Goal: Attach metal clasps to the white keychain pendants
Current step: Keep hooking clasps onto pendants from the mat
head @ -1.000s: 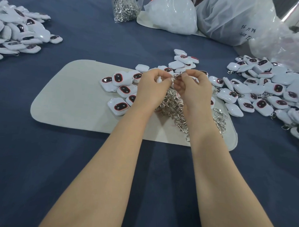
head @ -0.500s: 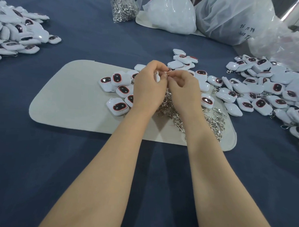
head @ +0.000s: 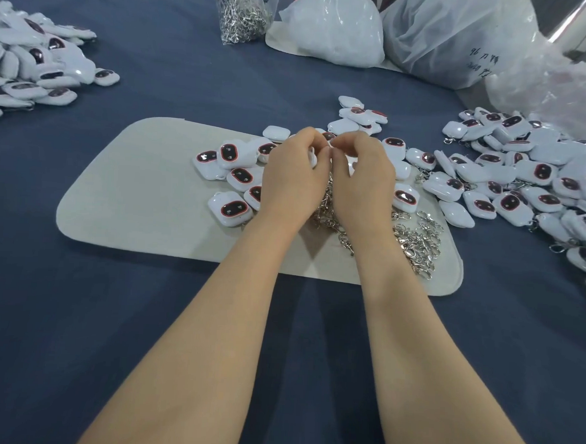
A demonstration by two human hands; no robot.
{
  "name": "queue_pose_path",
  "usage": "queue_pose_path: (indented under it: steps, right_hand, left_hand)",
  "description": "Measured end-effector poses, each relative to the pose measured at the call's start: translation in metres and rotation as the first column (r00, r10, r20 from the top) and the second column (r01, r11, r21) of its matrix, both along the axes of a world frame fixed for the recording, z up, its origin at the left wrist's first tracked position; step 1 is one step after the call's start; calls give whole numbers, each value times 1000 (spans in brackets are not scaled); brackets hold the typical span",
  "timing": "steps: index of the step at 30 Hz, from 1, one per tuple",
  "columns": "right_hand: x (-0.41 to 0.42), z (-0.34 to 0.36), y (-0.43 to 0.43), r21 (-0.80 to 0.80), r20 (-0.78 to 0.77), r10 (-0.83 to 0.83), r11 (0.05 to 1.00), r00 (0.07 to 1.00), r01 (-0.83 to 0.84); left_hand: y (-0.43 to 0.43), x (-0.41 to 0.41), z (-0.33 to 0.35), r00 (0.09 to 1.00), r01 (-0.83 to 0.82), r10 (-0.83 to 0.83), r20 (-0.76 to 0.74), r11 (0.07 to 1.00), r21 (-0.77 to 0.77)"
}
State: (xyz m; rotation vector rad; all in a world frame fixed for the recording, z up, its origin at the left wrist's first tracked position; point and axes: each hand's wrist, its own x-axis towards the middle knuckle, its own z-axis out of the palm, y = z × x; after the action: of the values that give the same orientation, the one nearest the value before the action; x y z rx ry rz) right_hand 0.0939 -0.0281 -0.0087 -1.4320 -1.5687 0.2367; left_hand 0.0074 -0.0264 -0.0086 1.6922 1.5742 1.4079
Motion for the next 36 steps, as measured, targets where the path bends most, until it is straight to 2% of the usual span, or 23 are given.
queue_pose_path:
  steps: [4,7,14,19,26,36]
  right_hand:
    - [-3,2,0,-77,-187,44,995,981,-60]
    - [-3,2,1,-80,-259,30,995,965,-53]
    - [-3,-1,0,-4,-124,-10,1000,992,10]
    - [-3,-1,0,4,-182,7,1000,983,-6]
    - [-5,1,-1,-42,-287,43,997,957,-58]
    - [-4,3,-1,-16,-284,63,997,957,-70]
  left_hand:
    - [1,-1,1,995,1,2,99,1000,-30]
    - [2,-2,2,988,11,-3,155,998,-54]
    - [2,0,0,997,27,-23,79,998,-54]
    - [3,0,0,998,10,-7,55,998,-64]
    - [4,-2,0,993,14,-6,120,998,-60]
    - [3,-1,2,989,39,-35,146,999,-21]
